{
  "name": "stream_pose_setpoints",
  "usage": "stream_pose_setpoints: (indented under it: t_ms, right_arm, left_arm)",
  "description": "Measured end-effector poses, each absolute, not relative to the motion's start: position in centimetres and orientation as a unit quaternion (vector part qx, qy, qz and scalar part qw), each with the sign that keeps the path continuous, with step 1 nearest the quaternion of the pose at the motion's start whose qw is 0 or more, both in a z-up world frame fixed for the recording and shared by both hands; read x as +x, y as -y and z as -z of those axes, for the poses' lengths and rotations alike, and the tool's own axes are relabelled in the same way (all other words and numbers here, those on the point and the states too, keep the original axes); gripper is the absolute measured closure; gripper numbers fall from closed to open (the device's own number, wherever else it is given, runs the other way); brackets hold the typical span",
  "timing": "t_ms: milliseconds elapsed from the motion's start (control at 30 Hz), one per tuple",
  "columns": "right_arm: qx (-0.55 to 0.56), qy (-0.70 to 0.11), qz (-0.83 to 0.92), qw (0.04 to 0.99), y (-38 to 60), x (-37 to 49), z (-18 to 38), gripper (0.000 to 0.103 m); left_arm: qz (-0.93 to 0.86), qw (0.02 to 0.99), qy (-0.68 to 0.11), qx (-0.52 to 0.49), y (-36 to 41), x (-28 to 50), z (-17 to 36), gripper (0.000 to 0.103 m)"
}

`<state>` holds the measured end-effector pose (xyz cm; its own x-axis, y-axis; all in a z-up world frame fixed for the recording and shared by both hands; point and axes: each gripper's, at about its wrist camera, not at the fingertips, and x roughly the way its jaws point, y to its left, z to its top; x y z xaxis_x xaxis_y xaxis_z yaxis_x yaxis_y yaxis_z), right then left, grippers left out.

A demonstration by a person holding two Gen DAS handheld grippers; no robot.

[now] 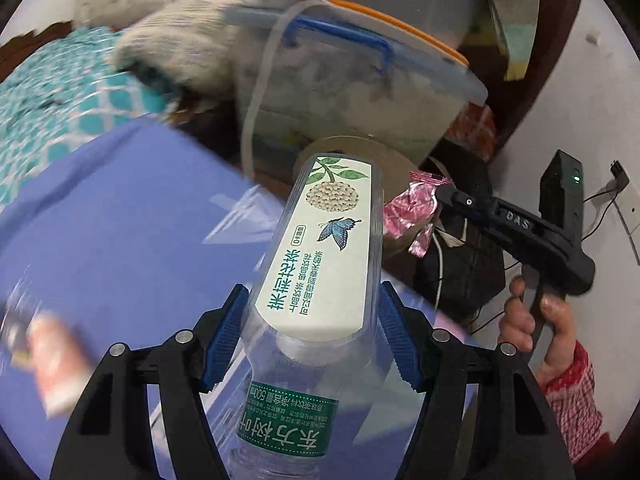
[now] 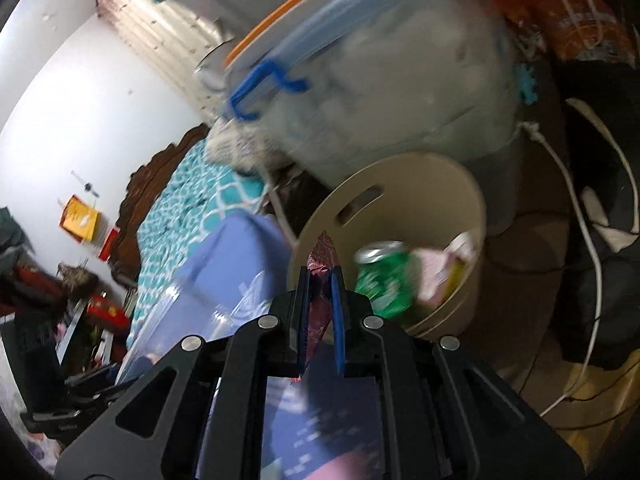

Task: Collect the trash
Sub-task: 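Carry bottle and wrapper over the wastebasket and open both tools, then bring both open tools back to the table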

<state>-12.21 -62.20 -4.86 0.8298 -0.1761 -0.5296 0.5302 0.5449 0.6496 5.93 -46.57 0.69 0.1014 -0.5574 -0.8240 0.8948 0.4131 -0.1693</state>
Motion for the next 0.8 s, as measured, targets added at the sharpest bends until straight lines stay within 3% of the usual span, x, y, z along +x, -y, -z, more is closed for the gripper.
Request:
stream_pose_setpoints:
  t_ms: [100, 167, 200, 233, 267, 800]
  right_arm:
    - [0.415, -0.207, 0.23, 0.856, 64.1, -11.5, 5.1, 0.088]
    - [0.397, -0.213, 0.236, 0.861, 65.4, -10.2, 5.2, 0.081]
    - [0.396, -0.228, 0.238, 0.857, 66.0, -9.4, 5.5, 0.063]
    - [0.4, -0.236, 0.242, 0.852, 66.4, -9.0, 5.9, 0.034]
    - [0.403, -0.232, 0.251, 0.849, 66.4, -9.1, 6.0, 0.026]
    - [0.415, -0.173, 0.283, 0.847, 52.2, -13.3, 4.6, 0.026]
  left_arm:
    - [0.508, 0.711, -0.44, 0.209, 52.1, 6.1, 0.3, 0.039]
    - [0.503, 0.714, -0.44, 0.209, 55.0, 6.8, 0.8, 0.027]
    - [0.492, 0.722, -0.437, 0.213, 56.1, 7.1, 1.0, 0.023]
    - [0.485, 0.727, -0.436, 0.215, 56.8, 7.3, 1.2, 0.023]
    - [0.484, 0.727, -0.439, 0.213, 57.1, 7.5, 1.2, 0.023]
    - [0.426, 0.798, -0.387, 0.18, 38.5, 5.4, 0.9, 0.023]
